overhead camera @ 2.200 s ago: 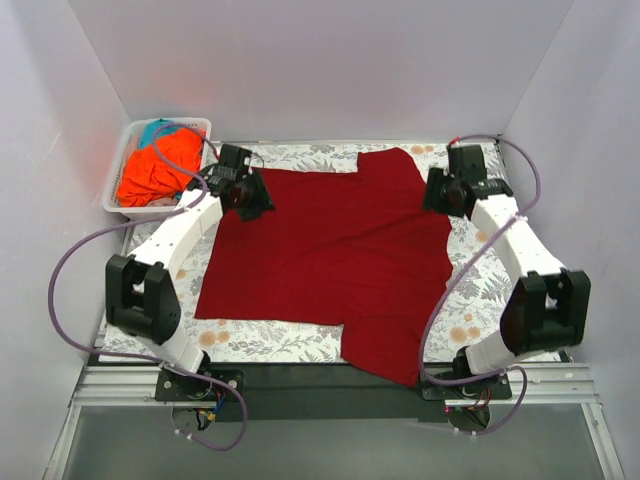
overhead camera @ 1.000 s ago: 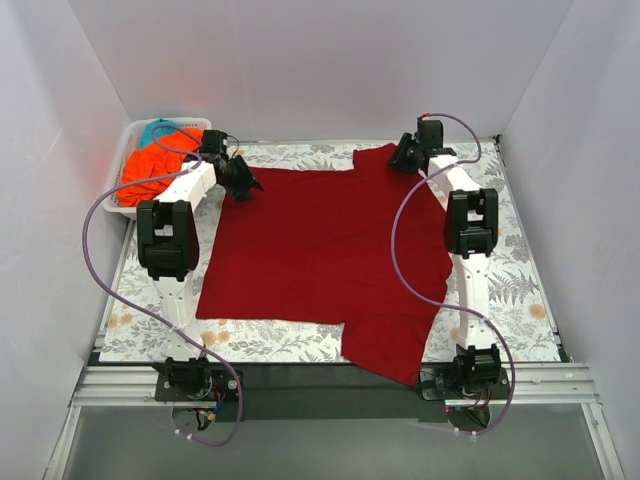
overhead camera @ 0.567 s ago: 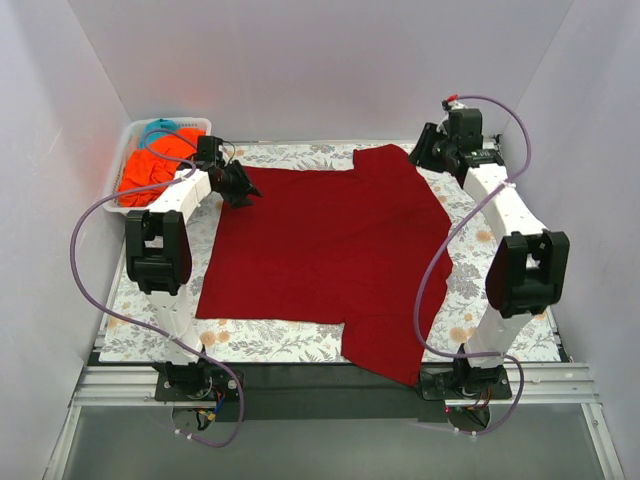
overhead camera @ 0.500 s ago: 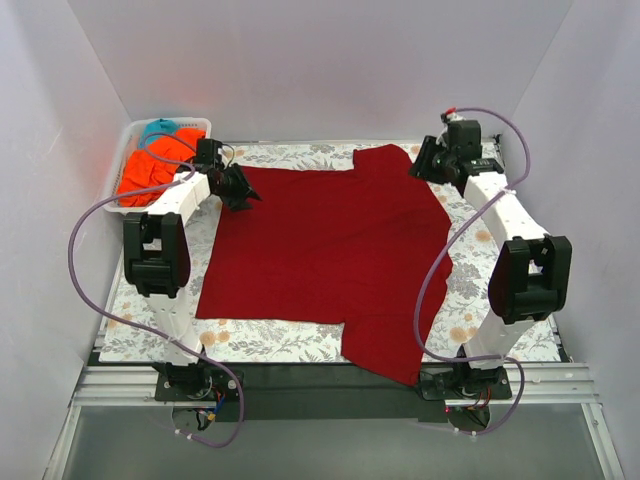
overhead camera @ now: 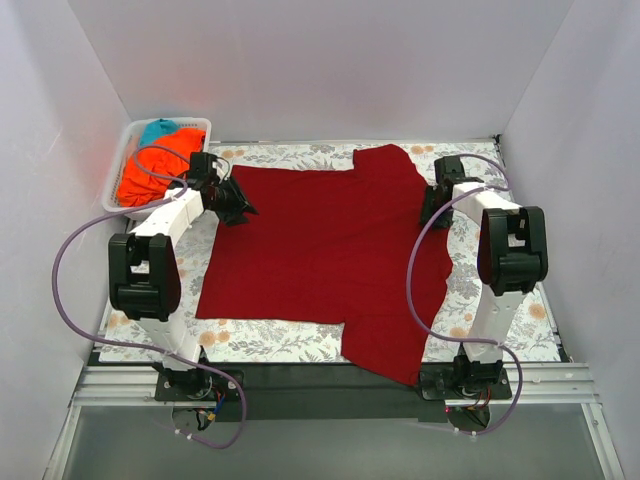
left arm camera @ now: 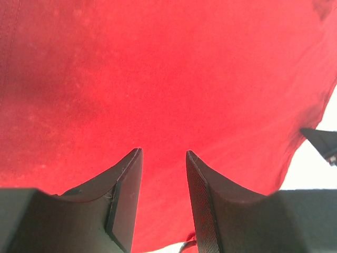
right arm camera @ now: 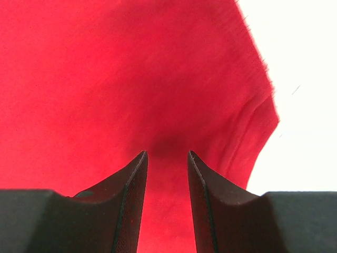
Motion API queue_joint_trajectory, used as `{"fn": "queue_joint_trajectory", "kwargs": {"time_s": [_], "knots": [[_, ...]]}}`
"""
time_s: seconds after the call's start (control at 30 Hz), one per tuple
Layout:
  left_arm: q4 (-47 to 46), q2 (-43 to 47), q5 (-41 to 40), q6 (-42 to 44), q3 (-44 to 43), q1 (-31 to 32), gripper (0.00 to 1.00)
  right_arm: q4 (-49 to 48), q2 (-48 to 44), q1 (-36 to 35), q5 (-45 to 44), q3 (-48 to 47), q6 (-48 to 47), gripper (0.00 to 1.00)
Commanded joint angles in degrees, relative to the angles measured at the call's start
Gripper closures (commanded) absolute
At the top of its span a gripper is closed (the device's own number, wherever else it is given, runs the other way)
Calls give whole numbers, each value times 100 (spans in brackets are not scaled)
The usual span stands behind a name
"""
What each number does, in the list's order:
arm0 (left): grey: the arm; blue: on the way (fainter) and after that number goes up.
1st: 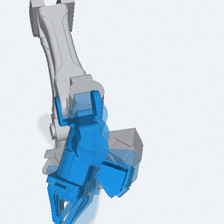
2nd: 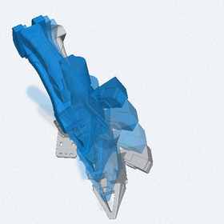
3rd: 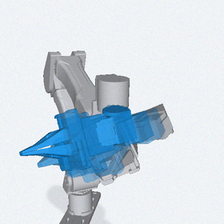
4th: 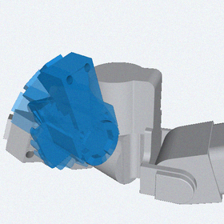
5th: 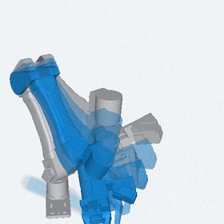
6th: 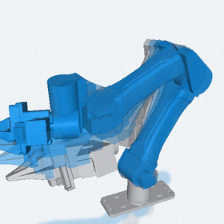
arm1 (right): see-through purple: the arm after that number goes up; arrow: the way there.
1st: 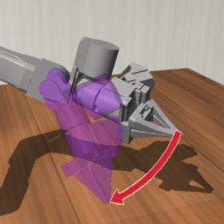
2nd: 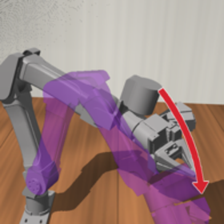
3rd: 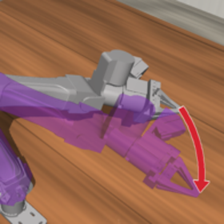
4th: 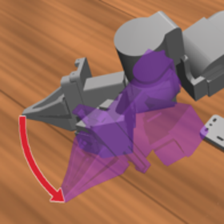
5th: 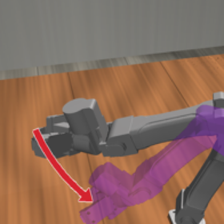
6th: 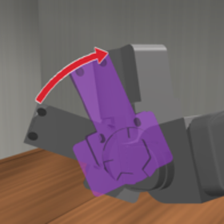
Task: Fold and stack the t-shirts
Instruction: Flatten the tshirt out
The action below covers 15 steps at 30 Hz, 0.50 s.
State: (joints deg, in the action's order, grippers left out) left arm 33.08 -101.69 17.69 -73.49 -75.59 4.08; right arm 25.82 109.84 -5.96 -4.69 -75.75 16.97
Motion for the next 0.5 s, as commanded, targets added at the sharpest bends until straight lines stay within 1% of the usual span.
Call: {"fn": "queue_joint_trajectory", "kwargs": {"time_s": [0.0,0.17,0.2,0.27,0.3,0.33,0.4,0.47], "knots": [[-12,404,59,28,193,-30,62,-34,291,244,-340,-476,-185,57],[23,580,41,46,370,-30,62,28,1170,498,-208,-1257,-238,58],[23,589,24,46,378,-30,62,37,1310,508,-173,-1676,-203,58],[67,650,-2,63,405,-30,62,263,1785,508,-103,-2196,-212,58],[93,642,-46,89,405,-30,62,344,1926,508,-68,-2791,-212,58],[119,659,-55,98,414,-30,62,510,2171,499,-33,-3066,-238,58],[163,712,-29,116,405,-30,62,748,2461,499,-102,-3960,-282,56],[190,756,15,116,422,-30,62,1055,2524,534,-76,-4447,-308,54]]}}
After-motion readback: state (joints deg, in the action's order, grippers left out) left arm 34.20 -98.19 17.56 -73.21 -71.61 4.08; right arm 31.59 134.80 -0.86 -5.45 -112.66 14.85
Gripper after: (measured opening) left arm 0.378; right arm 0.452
